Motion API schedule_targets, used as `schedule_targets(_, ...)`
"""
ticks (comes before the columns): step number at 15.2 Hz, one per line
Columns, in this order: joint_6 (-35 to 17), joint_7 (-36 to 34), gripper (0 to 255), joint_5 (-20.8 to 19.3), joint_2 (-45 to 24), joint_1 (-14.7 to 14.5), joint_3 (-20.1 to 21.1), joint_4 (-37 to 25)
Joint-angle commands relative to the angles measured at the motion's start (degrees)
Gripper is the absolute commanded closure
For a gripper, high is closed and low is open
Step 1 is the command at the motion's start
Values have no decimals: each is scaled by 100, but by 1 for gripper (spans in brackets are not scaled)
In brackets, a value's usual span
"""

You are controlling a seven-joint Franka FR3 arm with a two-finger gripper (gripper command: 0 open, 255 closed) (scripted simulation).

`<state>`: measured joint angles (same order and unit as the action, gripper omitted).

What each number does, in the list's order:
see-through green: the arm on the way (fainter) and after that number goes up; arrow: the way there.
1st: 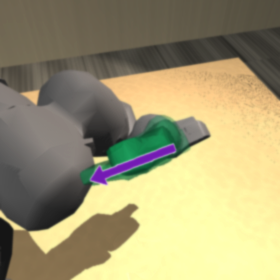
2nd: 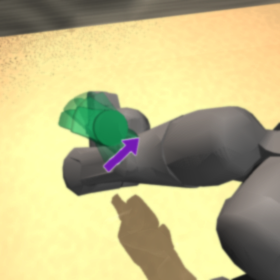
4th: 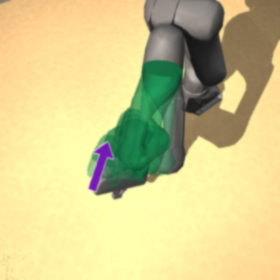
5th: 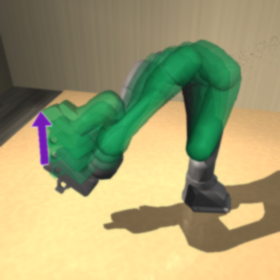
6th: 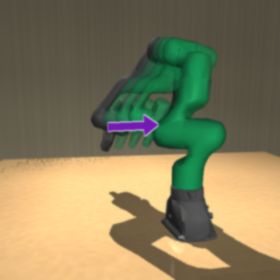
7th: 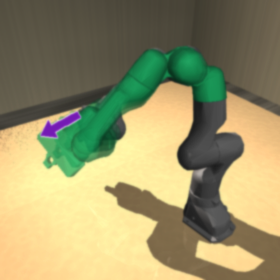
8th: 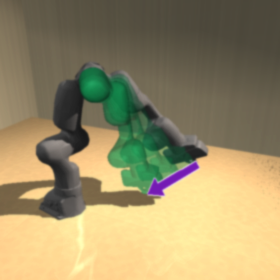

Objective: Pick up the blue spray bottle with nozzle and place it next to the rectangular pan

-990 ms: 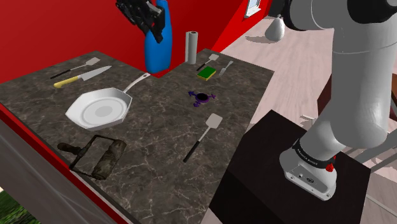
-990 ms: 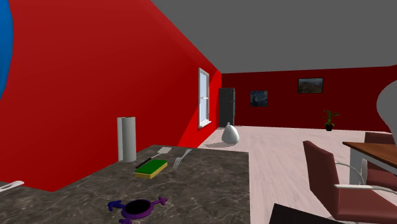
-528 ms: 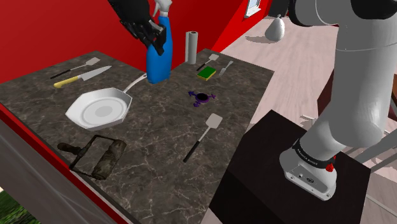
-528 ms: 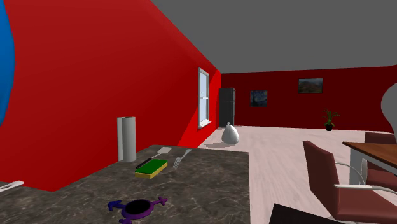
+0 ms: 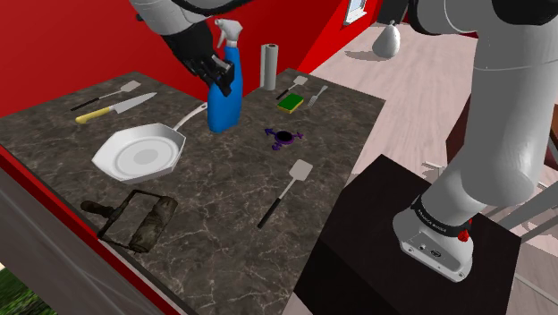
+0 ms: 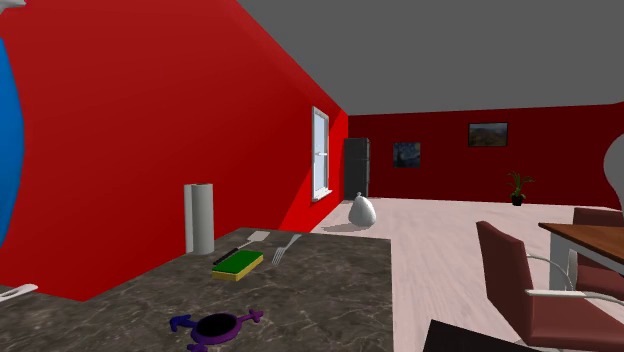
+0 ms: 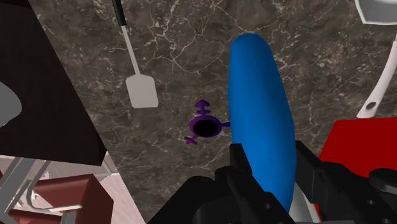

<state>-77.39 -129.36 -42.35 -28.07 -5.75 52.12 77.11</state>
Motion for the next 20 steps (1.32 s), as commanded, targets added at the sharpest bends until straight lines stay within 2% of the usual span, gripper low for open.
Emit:
schedule_targets(1, -150, -52, 255, 9, 8, 72, 3, 174)
schedule_targets(20, -1269, -654, 255, -185, -264, 293, -107, 1317)
